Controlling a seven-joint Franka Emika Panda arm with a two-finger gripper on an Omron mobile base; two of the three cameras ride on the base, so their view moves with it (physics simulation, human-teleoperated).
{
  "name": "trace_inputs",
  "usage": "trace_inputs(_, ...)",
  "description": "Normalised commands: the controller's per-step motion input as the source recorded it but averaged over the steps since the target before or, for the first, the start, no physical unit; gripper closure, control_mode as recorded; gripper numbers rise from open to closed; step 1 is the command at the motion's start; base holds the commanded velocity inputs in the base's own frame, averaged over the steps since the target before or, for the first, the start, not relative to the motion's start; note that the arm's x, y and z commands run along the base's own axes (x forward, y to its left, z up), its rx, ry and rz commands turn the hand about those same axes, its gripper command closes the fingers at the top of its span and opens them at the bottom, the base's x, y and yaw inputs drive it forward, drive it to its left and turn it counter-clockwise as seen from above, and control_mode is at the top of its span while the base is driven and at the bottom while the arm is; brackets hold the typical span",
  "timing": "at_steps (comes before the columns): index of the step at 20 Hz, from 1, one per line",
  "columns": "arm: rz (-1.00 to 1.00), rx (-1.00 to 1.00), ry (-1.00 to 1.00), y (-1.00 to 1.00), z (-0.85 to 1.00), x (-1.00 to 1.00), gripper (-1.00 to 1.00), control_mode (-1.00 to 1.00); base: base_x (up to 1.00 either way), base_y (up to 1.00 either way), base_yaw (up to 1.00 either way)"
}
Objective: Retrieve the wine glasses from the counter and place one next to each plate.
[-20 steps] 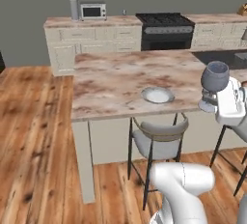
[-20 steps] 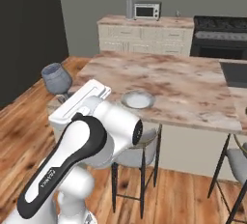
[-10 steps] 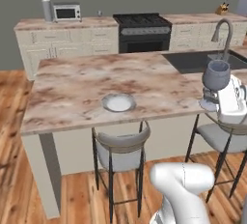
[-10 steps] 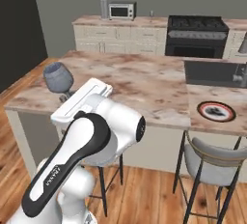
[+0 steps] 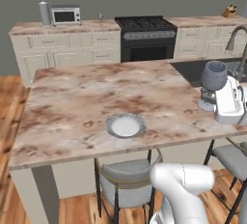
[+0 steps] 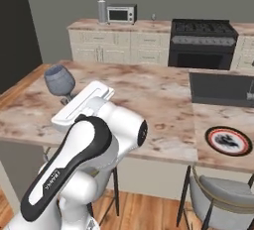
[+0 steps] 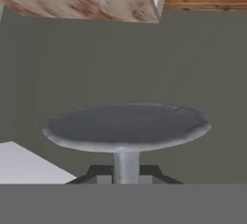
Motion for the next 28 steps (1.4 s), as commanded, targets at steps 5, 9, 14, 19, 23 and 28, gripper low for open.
trace_inputs(5,0.00,0.00,0.00,0.00,0.00,0.00,1.00,1.00,0.67,-0.13,0.31)
trace_inputs(9,0.00,0.00,0.00,0.00,0.00,0.00,1.00,1.00,0.52,-0.25,0.33)
trace_inputs(14,0.00,0.00,0.00,0.00,0.00,0.00,1.00,1.00,0.45,-0.32,0.35)
trace_inputs(19,0.00,0.00,0.00,0.00,0.00,0.00,1.00,1.00,0.45,-0.41,0.39)
trace_inputs(23,0.00,0.00,0.00,0.00,0.00,0.00,1.00,1.00,0.57,-0.35,0.34)
trace_inputs(28,0.14,0.00,-0.01,-0.07,-0.46,0.58,1.00,-1.00,0.11,-0.05,0.06)
